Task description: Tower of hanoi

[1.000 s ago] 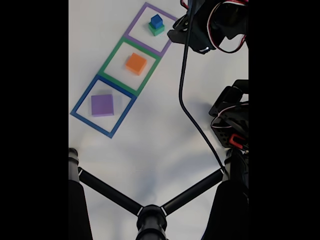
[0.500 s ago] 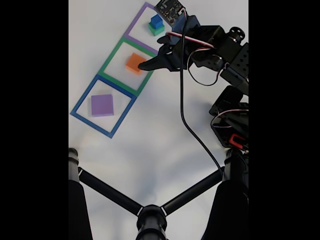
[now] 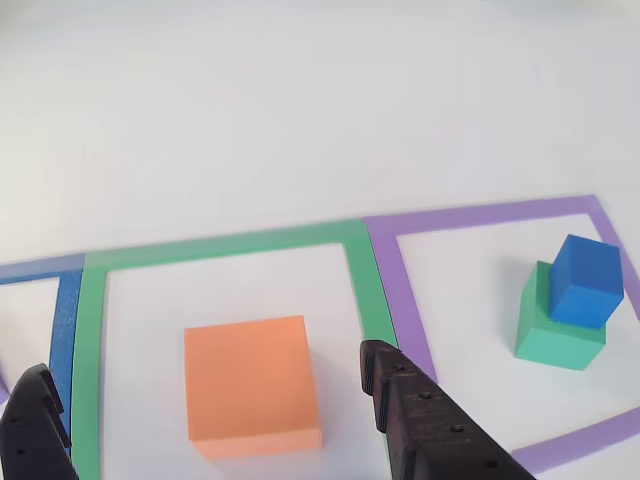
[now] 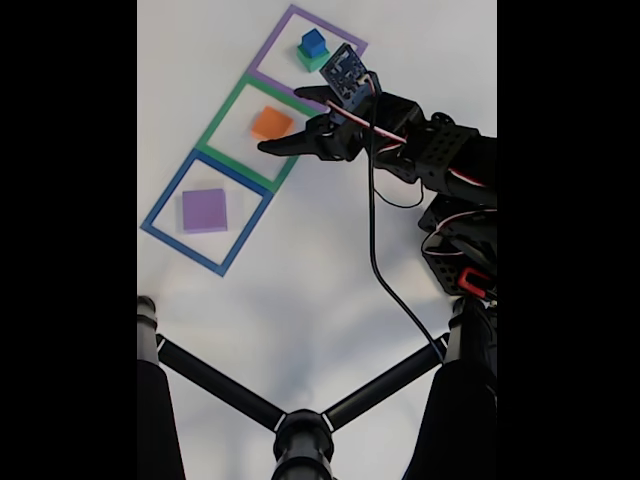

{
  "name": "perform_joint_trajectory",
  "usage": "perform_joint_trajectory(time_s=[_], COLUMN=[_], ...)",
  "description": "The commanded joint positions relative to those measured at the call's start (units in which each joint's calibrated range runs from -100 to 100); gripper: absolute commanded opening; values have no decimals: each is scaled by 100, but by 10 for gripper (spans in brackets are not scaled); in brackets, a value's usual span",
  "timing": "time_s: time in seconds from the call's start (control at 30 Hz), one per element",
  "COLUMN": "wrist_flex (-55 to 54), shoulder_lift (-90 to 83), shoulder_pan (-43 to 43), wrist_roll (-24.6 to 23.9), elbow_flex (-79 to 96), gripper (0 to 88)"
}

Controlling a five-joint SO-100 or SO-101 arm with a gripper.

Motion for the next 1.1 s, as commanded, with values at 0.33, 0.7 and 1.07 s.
perform_joint_trajectory(time_s=[0.33,0.7,1.07], wrist_flex=[-3218,-4480,-4958], shoulder_lift=[3044,4679,5296], shoulder_pan=[129,76,-38], wrist_roll=[0,0,0], elbow_flex=[-328,-792,-873], gripper=[379,374,370])
